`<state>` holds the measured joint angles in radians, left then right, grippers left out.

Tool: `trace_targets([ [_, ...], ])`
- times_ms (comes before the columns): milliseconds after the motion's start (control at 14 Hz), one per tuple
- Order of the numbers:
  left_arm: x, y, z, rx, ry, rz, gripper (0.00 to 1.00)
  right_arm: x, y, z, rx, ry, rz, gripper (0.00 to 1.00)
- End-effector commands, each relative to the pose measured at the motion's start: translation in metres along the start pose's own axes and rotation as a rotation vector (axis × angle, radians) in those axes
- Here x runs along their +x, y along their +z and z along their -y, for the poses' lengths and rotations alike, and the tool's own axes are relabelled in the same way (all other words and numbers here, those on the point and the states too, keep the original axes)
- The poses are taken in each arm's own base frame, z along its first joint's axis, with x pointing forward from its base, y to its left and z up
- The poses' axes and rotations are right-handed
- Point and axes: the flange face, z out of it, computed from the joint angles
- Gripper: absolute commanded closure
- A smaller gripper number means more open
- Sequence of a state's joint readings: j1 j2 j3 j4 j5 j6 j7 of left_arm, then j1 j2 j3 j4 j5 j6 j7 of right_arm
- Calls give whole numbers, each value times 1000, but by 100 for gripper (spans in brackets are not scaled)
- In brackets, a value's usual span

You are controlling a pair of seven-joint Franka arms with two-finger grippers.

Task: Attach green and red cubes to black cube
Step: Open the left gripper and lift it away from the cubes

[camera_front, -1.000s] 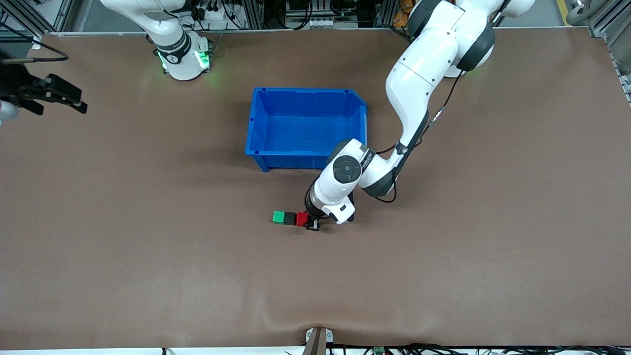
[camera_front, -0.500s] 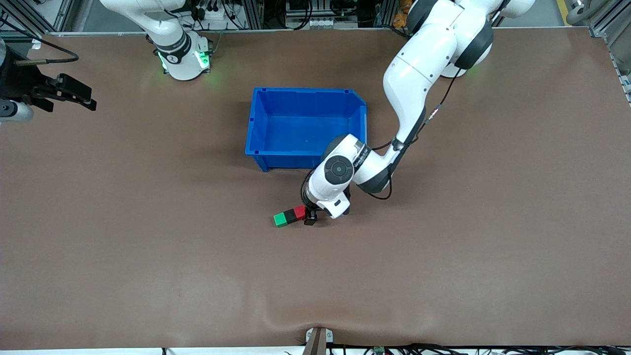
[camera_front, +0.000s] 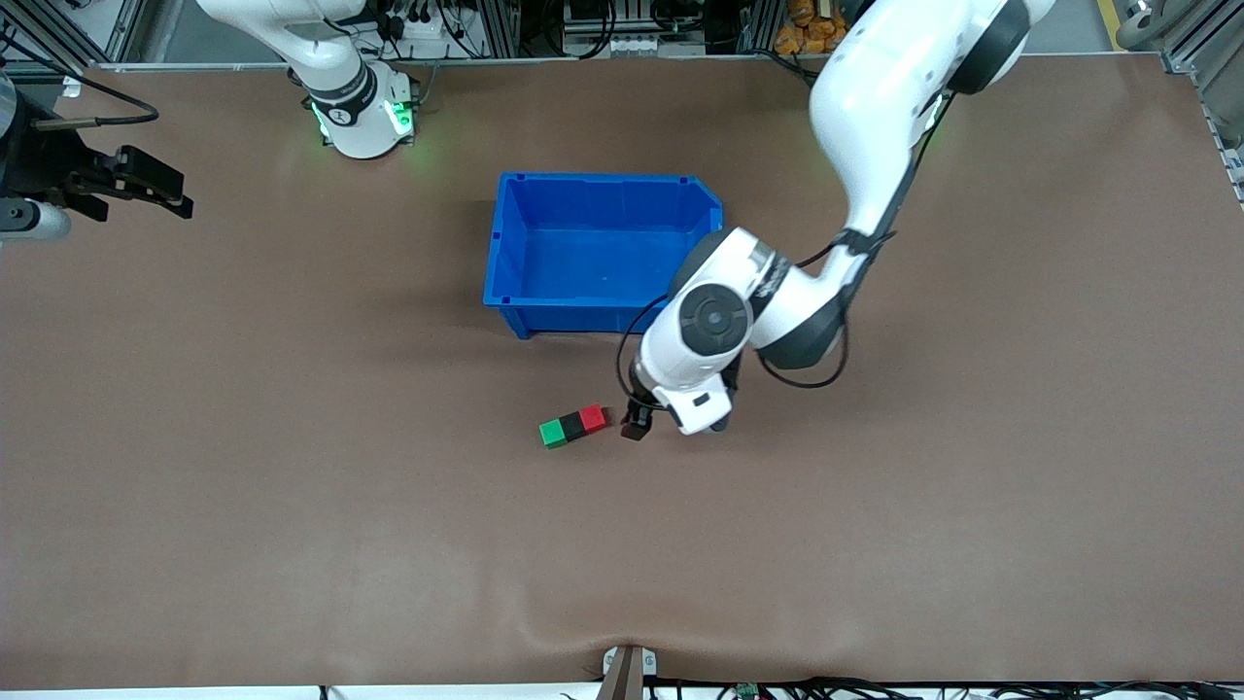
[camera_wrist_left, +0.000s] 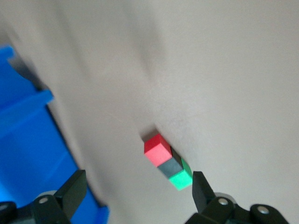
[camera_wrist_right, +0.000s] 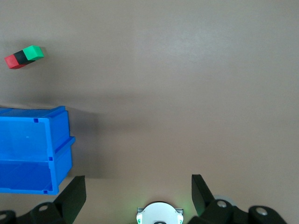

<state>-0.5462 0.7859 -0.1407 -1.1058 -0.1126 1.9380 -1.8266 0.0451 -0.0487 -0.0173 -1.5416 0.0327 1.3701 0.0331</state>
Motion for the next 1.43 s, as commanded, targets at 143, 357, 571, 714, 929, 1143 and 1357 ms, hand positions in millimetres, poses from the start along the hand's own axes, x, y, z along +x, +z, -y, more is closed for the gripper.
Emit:
trace_targets([
  [143,43,-139,44,91,286,-122,0,-9,-17,-37,-6,85,-10,0],
  [357,99,-224,73,129,450,-121,0,-10,-23,-36,-6,87,-27,0],
  [571,157,-294,102,111,536,-123,0,-11,-31,-35,-3,87,-43,0],
  [714,173,-326,128,142,580,-133,0,-13,-39,-36,-4,87,-62,0],
  [929,192,-358,150,136,590,-157,0,-11,-38,-37,-1,88,-60,0],
  [1143,218,-378,170,203,804,-243,0,-11,-38,-37,-4,87,-60,0],
  [1357,254,-398,185,200,915,-228,0,-11,-38,-40,-2,87,-59,0],
])
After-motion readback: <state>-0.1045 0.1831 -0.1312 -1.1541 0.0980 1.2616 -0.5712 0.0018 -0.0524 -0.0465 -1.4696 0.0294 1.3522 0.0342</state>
